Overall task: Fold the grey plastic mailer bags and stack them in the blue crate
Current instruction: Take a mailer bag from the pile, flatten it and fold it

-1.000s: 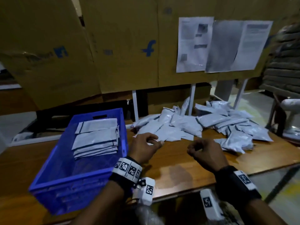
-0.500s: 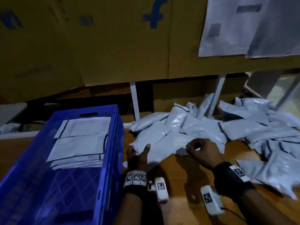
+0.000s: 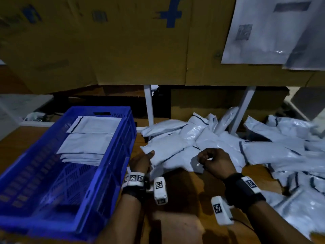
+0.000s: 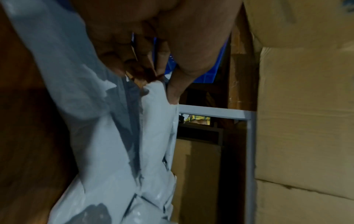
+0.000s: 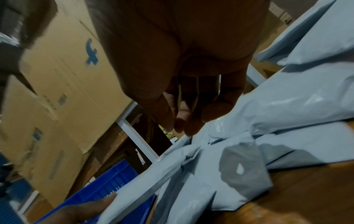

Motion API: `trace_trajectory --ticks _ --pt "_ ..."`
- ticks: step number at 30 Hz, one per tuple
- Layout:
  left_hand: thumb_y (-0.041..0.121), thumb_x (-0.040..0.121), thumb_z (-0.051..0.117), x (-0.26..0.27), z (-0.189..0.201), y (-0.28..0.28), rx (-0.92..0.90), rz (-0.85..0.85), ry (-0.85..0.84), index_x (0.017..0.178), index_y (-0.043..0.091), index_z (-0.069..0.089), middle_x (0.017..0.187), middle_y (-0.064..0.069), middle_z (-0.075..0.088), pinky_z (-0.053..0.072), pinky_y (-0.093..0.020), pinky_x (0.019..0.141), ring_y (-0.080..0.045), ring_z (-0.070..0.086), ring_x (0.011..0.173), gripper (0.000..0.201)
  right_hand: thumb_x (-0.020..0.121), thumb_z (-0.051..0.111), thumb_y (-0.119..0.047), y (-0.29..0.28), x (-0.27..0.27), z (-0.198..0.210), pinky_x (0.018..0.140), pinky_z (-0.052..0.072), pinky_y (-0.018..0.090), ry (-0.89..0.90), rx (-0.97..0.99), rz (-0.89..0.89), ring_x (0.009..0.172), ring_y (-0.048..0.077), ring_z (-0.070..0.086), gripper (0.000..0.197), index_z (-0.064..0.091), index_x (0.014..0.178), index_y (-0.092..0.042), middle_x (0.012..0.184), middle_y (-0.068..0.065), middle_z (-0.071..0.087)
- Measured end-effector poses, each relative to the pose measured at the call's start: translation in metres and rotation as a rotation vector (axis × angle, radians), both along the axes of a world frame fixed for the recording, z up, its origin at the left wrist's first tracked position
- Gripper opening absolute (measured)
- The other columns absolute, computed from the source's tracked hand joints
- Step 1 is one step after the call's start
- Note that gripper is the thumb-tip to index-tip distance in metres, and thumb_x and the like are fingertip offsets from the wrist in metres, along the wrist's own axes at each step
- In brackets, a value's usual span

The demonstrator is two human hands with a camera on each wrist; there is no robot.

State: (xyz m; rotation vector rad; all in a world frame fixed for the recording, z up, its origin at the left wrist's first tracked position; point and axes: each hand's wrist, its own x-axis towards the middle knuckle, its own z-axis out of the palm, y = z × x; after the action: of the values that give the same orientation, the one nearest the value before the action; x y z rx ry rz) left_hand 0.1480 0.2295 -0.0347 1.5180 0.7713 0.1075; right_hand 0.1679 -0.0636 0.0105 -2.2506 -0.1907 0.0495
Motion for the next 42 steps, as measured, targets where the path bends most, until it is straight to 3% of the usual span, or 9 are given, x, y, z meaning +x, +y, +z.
trace_trajectory --ticks 5,9,12,15,22,30,35,40,42 --pt "0.016 0.085 0.080 -0.075 0.020 -0.053 -0.279 -0.045 -0.123 0.116 0.005 0.071 0.108 -0.016 0.075 0.059 -0.045 0.089 -0.032 0.072 0.101 0.034 0.087 0.077 -0.032 -0.058 -0.043 -0.007 0.081 0.053 0.031 -0.036 0.065 -0.010 0.090 0.010 0.069 0.004 0.078 0.090 -0.028 0.089 -0.012 0.075" --pt "0.014 0.088 0.076 -0.145 0.017 -0.099 -0.342 -0.167 -0.126 0.118 0.004 0.073 0.111 -0.021 0.074 0.057 -0.045 0.080 -0.037 0.070 0.094 0.031 0.083 0.067 -0.071 -0.098 -0.086 -0.036 0.077 0.057 0.037 0.159 0.314 -0.132 0.088 0.021 0.072 0.054 0.069 0.111 -0.026 0.096 0.002 0.074" --pt "0.016 0.086 0.080 -0.184 -0.004 -0.122 -0.328 -0.144 -0.034 0.108 0.008 0.076 0.105 -0.019 0.074 0.052 -0.033 0.064 -0.031 0.066 0.084 0.023 0.084 0.078 -0.053 -0.120 -0.124 -0.057 0.077 0.059 0.057 0.421 0.567 -0.106 0.082 0.036 0.074 0.049 0.072 0.101 -0.008 0.090 0.015 0.075" --pt "0.002 0.084 0.079 -0.203 -0.028 -0.134 -0.258 -0.063 0.036 0.116 0.007 0.071 0.103 -0.019 0.077 0.060 -0.043 0.076 -0.036 0.074 0.090 0.034 0.075 0.088 -0.046 -0.139 -0.148 -0.087 0.072 0.062 0.056 0.469 0.474 -0.104 0.074 0.034 0.073 0.043 0.077 0.101 -0.013 0.080 0.010 0.076" --pt "0.010 0.076 0.089 -0.212 -0.057 -0.134 0.100 -0.107 0.080 0.116 0.014 0.068 0.101 -0.016 0.075 0.060 -0.046 0.084 -0.032 0.071 0.096 0.045 0.081 0.081 -0.051 -0.136 -0.168 -0.117 0.078 0.062 0.042 0.347 0.144 -0.106 0.076 0.014 0.074 0.034 0.073 0.104 -0.027 0.079 -0.003 0.077" --pt "0.041 0.084 0.076 -0.207 -0.053 -0.118 0.810 -0.368 -0.077 0.122 0.020 0.067 0.115 -0.004 0.067 0.053 -0.039 0.092 -0.026 0.063 0.106 0.045 0.083 0.069 -0.065 -0.118 -0.192 -0.105 0.081 0.058 0.035 0.276 -0.193 -0.170 0.087 0.018 0.073 0.047 0.072 0.110 -0.026 0.092 -0.005 0.077" --pt "0.042 0.095 0.054 -0.194 -0.040 -0.138 1.058 -0.558 -0.323 0.135 0.021 0.062 0.135 -0.005 0.064 0.046 -0.040 0.106 -0.026 0.059 0.125 0.046 0.097 0.060 -0.051 -0.092 -0.203 -0.082 0.081 0.052 0.035 -0.172 -0.409 -0.185 0.104 0.025 0.065 0.039 0.066 0.122 -0.022 0.115 0.003 0.070" --pt "0.045 0.100 0.000 -0.193 -0.043 -0.163 1.288 -0.928 -0.099 0.162 0.015 0.020 0.171 -0.005 0.012 0.006 -0.046 0.128 -0.020 0.005 0.158 0.072 0.108 0.034 -0.039 -0.045 -0.191 -0.107 0.120 0.030 0.051 -0.357 -0.580 0.139 0.149 0.027 0.037 0.052 0.053 0.147 -0.010 0.155 0.009 0.049" --pt "0.042 0.104 0.010 -0.192 -0.045 -0.162 1.370 -1.030 -0.002 0.163 0.016 0.012 0.171 -0.006 -0.004 -0.001 -0.051 0.126 -0.022 -0.009 0.158 0.064 0.108 0.020 -0.041 -0.035 -0.189 -0.119 0.125 0.012 0.054 -0.297 -0.653 0.226 0.157 0.023 0.018 0.061 0.040 0.155 -0.008 0.164 0.009 0.033"
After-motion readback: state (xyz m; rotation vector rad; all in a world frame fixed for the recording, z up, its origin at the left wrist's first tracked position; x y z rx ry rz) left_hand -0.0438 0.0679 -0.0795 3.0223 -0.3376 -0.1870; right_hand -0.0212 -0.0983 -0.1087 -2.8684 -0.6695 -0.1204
